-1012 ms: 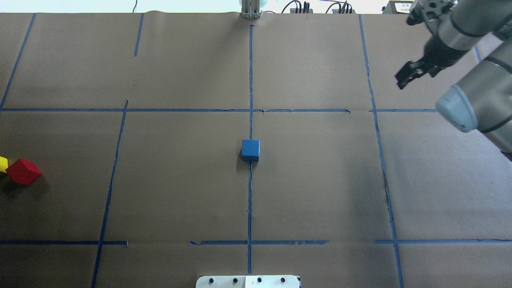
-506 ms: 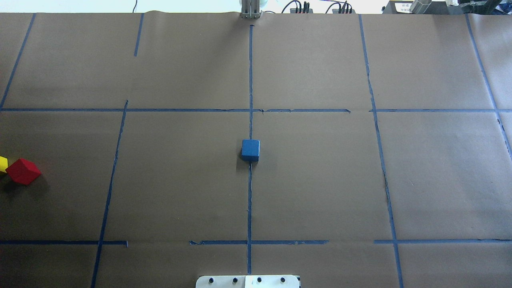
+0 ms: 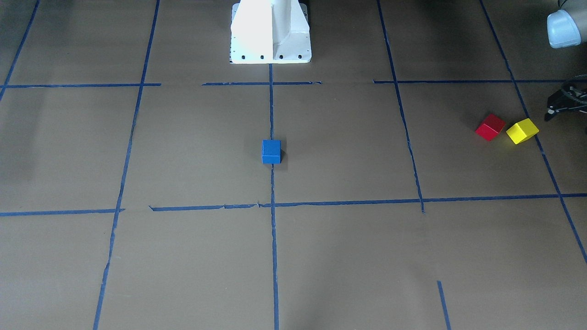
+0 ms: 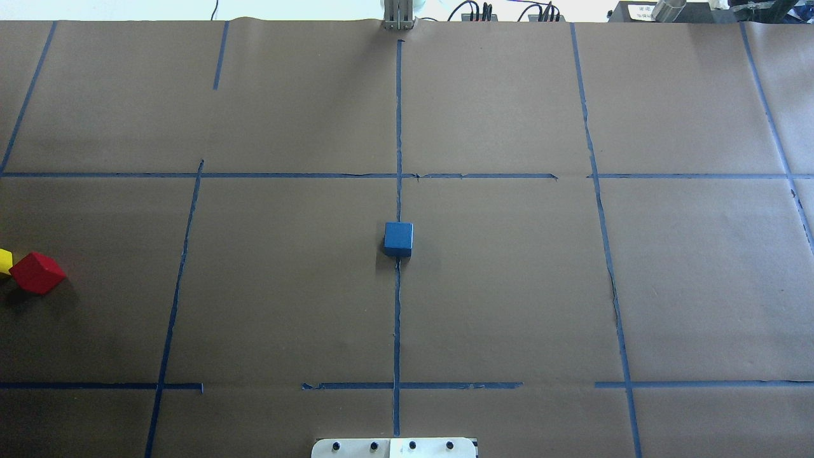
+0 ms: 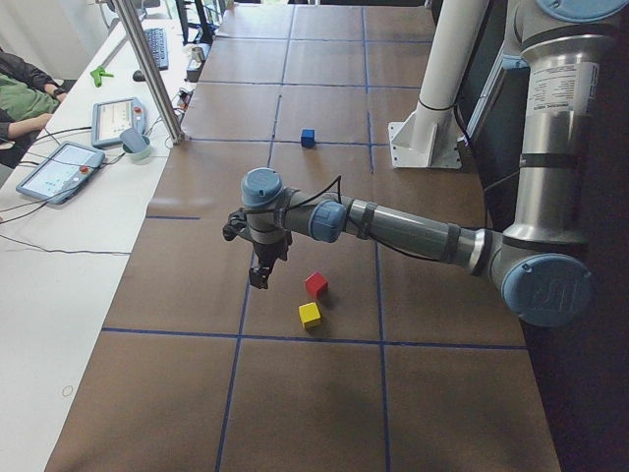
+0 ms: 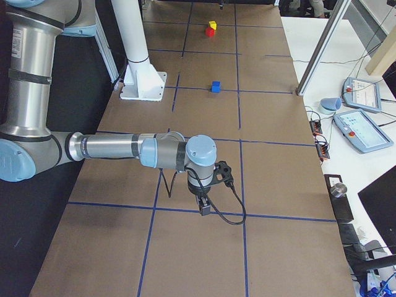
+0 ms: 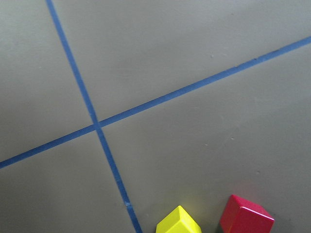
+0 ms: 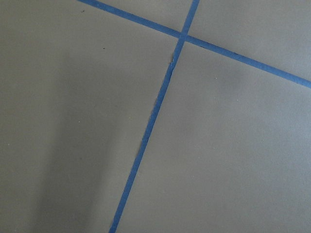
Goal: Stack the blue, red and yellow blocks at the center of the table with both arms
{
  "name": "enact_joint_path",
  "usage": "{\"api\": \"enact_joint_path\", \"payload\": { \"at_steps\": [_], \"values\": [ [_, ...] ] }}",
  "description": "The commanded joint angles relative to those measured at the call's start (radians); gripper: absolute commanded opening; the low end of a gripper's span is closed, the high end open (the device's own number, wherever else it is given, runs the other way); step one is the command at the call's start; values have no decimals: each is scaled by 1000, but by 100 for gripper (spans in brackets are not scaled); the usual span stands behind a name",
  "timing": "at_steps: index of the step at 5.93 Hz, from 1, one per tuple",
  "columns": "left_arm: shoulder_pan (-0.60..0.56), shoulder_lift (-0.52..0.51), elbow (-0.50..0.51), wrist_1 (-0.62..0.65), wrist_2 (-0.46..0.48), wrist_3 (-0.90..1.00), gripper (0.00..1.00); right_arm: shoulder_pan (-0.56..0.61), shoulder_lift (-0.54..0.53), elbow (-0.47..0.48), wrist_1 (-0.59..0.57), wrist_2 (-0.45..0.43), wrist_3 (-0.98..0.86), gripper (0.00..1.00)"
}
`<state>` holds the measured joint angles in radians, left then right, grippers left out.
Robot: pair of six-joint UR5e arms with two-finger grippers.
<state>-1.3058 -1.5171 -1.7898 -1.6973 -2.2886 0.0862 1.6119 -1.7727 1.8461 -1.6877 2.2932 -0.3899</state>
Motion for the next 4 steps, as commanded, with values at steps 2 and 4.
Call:
{"api": "enact_joint_path", "payload": {
  "at_steps": [2, 4],
  "values": [
    [109, 101, 44, -341, 12, -245, 100, 2, 1, 1, 0, 5, 20, 100],
    [175, 103, 113, -479, 14, -241, 100, 2, 1, 1, 0, 5, 20, 100]
  ]
}}
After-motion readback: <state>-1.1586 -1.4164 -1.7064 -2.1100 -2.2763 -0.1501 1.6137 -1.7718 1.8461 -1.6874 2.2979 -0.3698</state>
